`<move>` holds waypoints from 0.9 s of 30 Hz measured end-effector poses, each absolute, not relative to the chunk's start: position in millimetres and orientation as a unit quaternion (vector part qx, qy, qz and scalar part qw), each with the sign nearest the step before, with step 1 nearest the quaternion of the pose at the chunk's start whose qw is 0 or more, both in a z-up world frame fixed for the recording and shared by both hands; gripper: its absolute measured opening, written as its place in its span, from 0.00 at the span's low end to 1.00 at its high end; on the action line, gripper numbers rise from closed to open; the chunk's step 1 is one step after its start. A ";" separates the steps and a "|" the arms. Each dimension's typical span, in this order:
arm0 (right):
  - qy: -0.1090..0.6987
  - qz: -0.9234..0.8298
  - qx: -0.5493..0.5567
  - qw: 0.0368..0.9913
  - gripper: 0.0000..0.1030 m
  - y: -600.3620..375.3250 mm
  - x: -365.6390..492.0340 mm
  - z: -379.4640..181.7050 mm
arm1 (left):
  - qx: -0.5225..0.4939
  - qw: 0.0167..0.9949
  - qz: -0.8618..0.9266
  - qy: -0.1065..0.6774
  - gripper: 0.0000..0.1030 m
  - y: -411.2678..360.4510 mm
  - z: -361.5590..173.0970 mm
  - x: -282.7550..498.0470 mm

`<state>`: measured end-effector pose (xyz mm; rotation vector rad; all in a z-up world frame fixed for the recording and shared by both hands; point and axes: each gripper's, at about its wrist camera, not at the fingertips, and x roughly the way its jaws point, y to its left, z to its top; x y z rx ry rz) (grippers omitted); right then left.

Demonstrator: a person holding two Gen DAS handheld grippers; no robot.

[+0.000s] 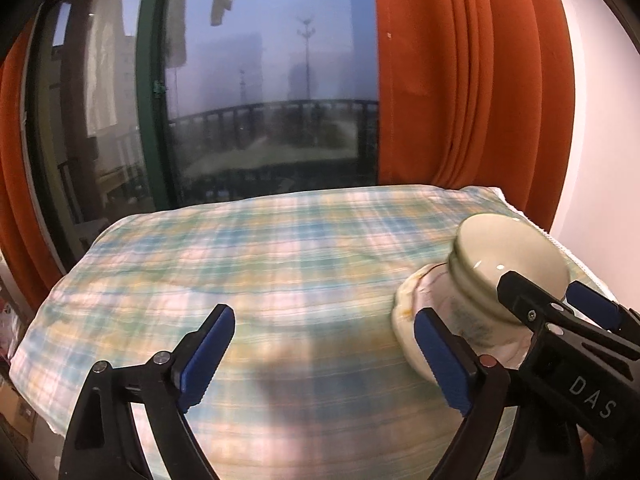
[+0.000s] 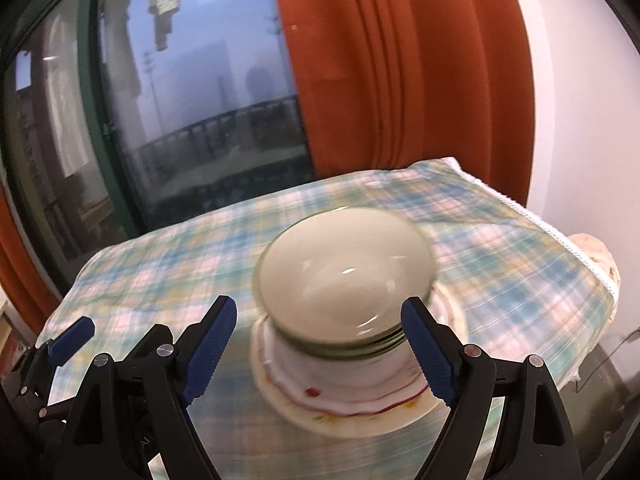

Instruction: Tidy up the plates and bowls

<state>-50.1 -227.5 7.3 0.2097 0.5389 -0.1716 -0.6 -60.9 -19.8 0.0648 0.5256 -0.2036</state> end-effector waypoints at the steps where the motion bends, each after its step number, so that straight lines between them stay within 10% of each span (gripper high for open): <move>1: 0.266 -0.080 0.101 0.955 0.84 -221.3 -50.9 5.5 | 0.030 0.960 -0.099 0.259 0.92 -55.7 -21.4 -1.9; 27: 0.245 -0.106 0.060 0.962 0.90 -137.0 -60.5 -19.1 | 0.016 0.973 -0.093 0.212 1.00 40.6 -39.3 -13.5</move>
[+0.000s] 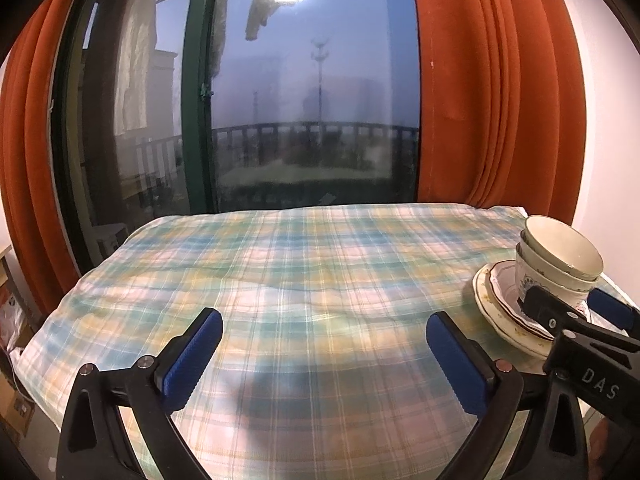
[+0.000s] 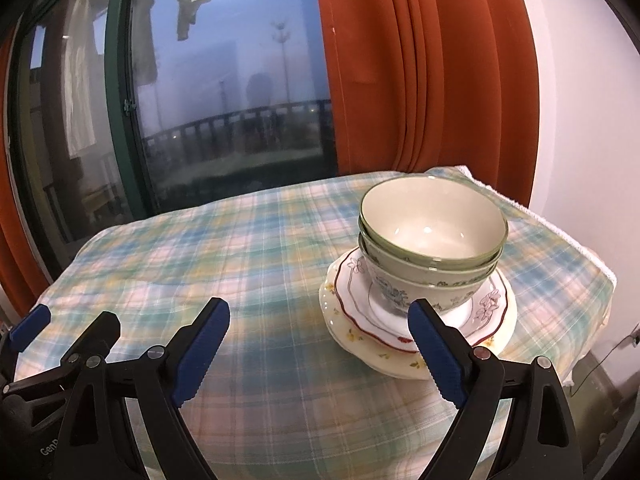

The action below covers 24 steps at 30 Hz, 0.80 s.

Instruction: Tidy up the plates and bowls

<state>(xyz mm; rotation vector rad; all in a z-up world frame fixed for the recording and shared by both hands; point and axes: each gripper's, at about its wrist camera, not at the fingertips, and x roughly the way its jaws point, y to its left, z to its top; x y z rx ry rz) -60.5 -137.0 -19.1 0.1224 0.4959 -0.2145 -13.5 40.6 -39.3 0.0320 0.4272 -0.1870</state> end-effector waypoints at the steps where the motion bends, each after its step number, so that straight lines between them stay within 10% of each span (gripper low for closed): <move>1: 0.244 -0.107 0.056 0.962 0.90 -136.6 -59.6 -18.3 | 0.015 0.973 -0.095 0.212 1.00 40.3 -39.0 -12.8; 24: 0.253 -0.092 0.039 0.962 0.90 -141.3 -42.7 -16.3 | -0.003 0.971 -0.074 0.226 1.00 39.1 -38.9 -0.1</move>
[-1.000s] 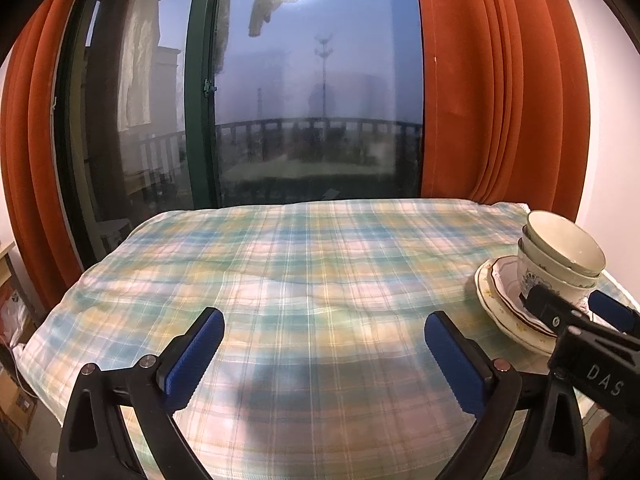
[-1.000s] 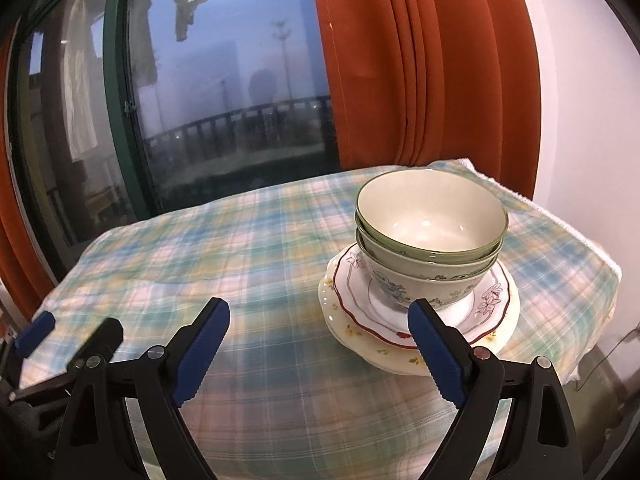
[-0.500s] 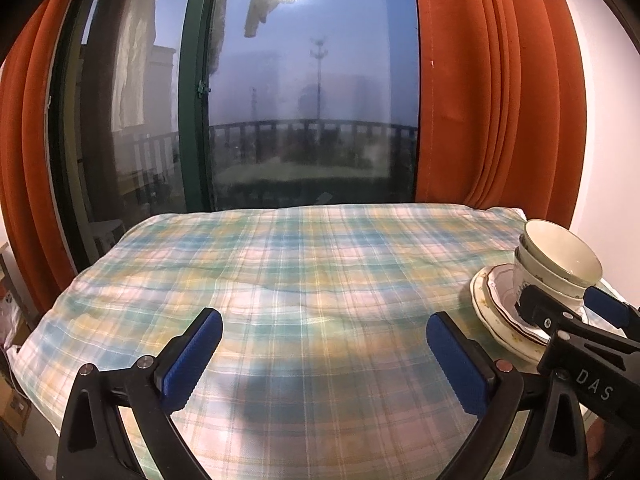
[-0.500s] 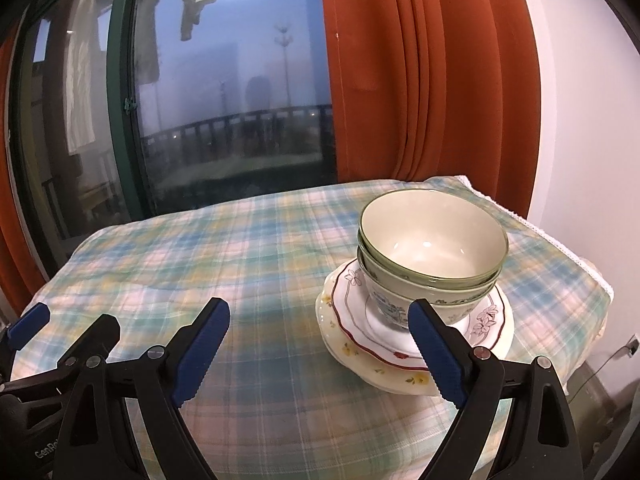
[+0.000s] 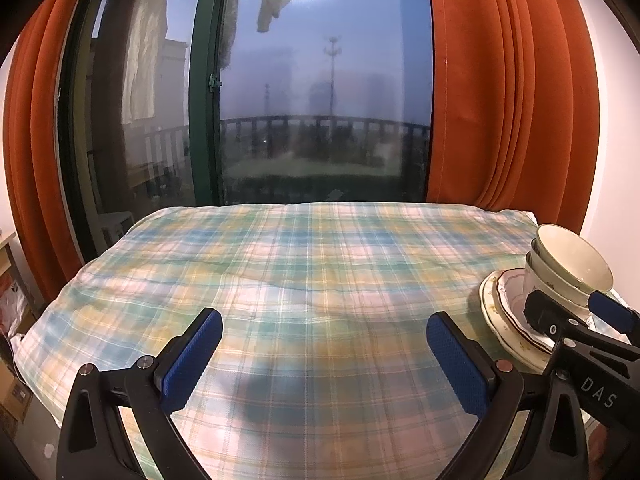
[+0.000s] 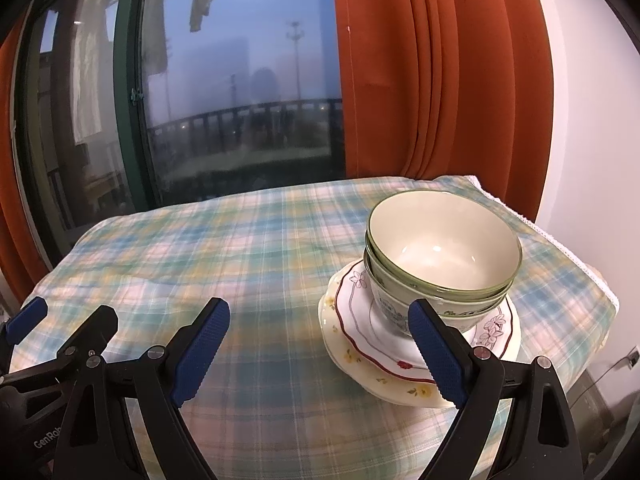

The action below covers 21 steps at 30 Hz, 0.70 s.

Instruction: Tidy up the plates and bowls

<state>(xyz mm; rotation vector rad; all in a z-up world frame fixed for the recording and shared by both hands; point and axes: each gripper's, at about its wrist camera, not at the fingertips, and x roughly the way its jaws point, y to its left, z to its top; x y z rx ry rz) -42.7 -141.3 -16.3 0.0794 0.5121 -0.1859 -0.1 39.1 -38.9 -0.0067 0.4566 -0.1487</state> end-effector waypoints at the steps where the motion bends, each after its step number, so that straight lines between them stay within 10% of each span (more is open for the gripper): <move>1: 0.252 -0.092 0.039 0.962 0.90 -141.2 -42.9 -16.2 | -0.003 0.971 -0.073 0.226 1.00 38.7 -38.9 0.0; 21: 0.252 -0.098 0.033 0.962 0.90 -145.2 -45.4 -16.2 | 0.008 0.971 -0.081 0.225 1.00 31.2 -36.9 -1.3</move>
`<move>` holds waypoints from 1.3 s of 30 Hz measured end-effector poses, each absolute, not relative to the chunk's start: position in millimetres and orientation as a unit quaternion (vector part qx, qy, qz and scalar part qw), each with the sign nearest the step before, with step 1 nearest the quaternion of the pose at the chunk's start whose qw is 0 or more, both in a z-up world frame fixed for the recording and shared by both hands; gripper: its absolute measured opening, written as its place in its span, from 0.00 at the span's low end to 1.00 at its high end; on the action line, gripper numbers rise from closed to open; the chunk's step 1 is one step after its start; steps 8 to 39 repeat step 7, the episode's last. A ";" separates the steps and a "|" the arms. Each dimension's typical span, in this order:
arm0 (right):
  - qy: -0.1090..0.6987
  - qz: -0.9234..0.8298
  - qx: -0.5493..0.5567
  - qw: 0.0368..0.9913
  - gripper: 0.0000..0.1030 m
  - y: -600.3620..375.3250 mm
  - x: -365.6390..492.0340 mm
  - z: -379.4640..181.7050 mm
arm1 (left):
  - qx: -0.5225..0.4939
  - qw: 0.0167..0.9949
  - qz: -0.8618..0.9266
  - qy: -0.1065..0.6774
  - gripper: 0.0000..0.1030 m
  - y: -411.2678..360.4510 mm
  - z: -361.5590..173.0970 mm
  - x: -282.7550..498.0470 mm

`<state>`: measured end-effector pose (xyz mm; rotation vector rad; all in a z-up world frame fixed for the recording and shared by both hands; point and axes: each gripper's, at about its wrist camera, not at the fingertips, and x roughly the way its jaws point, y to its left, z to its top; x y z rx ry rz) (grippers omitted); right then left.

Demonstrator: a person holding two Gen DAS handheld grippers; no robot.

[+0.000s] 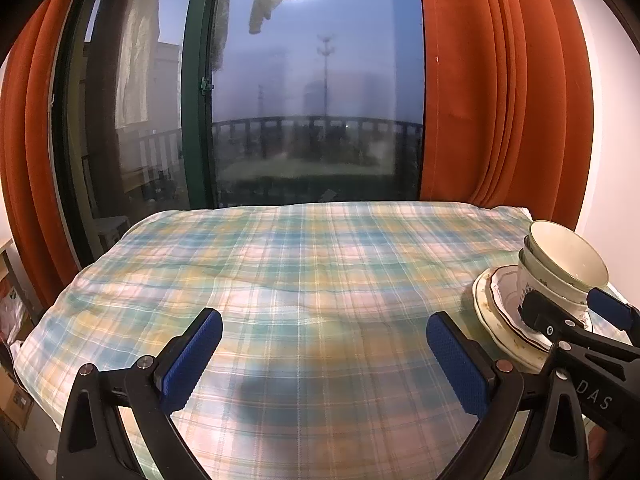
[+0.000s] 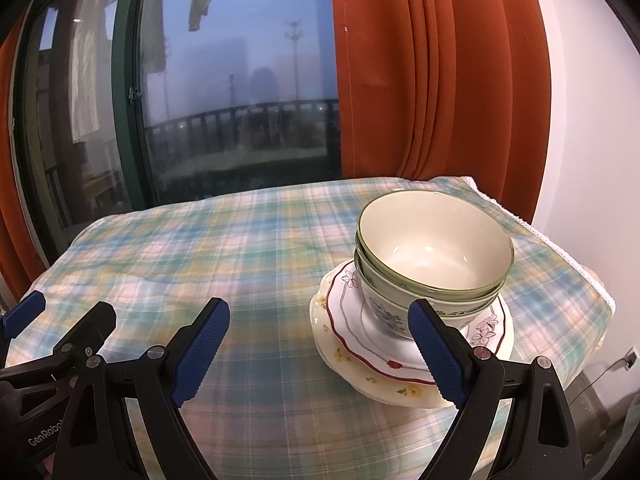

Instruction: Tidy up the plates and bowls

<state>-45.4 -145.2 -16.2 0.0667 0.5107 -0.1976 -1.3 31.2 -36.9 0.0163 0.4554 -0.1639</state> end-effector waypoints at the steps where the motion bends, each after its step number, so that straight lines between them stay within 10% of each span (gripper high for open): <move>1: 0.252 -0.098 0.033 0.962 0.90 -145.9 -45.6 -16.4 | 0.008 0.971 -0.081 0.225 1.00 31.1 -37.0 -1.3; 39: 0.256 -0.099 0.036 0.961 0.90 -145.9 -44.2 -17.7 | 0.008 0.970 -0.084 0.227 1.00 29.6 -38.1 -0.7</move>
